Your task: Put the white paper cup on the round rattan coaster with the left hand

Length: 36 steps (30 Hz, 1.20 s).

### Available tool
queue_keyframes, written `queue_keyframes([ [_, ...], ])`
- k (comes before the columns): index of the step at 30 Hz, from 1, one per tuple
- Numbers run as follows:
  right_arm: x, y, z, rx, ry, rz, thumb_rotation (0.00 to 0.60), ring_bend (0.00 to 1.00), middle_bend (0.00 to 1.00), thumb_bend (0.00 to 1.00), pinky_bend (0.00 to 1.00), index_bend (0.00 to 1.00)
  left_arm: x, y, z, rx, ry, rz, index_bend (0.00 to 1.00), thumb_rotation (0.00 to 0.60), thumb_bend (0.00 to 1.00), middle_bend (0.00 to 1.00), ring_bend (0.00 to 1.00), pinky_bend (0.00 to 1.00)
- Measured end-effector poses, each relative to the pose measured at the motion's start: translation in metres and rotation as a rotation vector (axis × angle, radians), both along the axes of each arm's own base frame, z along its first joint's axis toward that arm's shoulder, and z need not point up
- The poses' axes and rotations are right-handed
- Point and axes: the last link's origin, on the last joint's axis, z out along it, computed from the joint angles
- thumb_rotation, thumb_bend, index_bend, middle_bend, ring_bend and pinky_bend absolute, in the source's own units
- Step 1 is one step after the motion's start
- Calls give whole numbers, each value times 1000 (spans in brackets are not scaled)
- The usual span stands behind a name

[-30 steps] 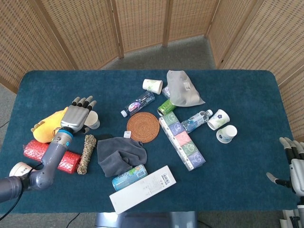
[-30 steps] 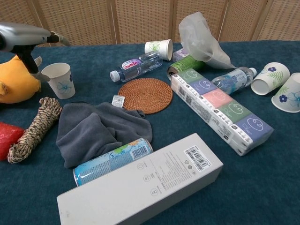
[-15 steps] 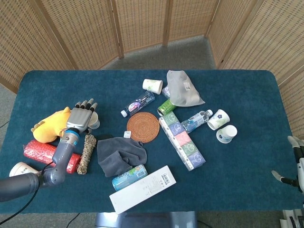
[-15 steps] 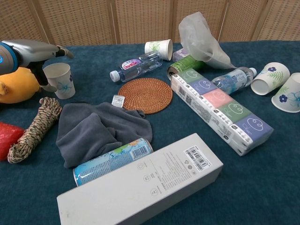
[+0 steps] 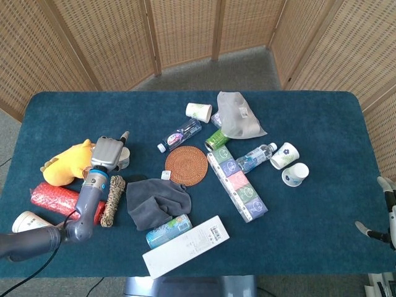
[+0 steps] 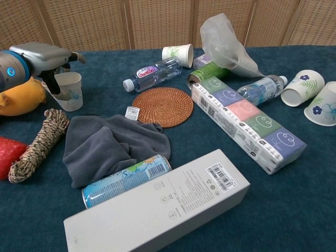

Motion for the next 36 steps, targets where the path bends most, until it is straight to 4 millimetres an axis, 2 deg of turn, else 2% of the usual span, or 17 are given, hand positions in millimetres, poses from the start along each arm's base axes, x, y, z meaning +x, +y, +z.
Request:
queue_keyframes([
  [6,0,0,0,-1,-1,2,600,0,0,39,0,0,3,-1,3,13,-16,-15,117,600,284,541,497,441],
  [11,1,0,0,1,-3,0,600,0,0,41,0,0,14,-2,8,21,-62,-42,118,600,284,533,496,445],
  [15,1,0,-1,3,-3,2,600,0,0,41,0,0,29,-4,12,25,-107,-74,119,600,284,527,494,444],
  [21,2,1,-2,11,-2,4,600,0,0,41,0,0,61,-6,11,17,-205,-137,118,600,283,515,483,445],
  [28,2,1,-1,11,-6,6,600,0,0,40,0,0,98,-5,-18,-14,-291,-159,116,600,282,484,463,444],
  [36,2,2,1,10,-21,7,600,0,0,41,0,0,126,-3,-60,-51,-293,-136,115,600,281,475,462,444],
])
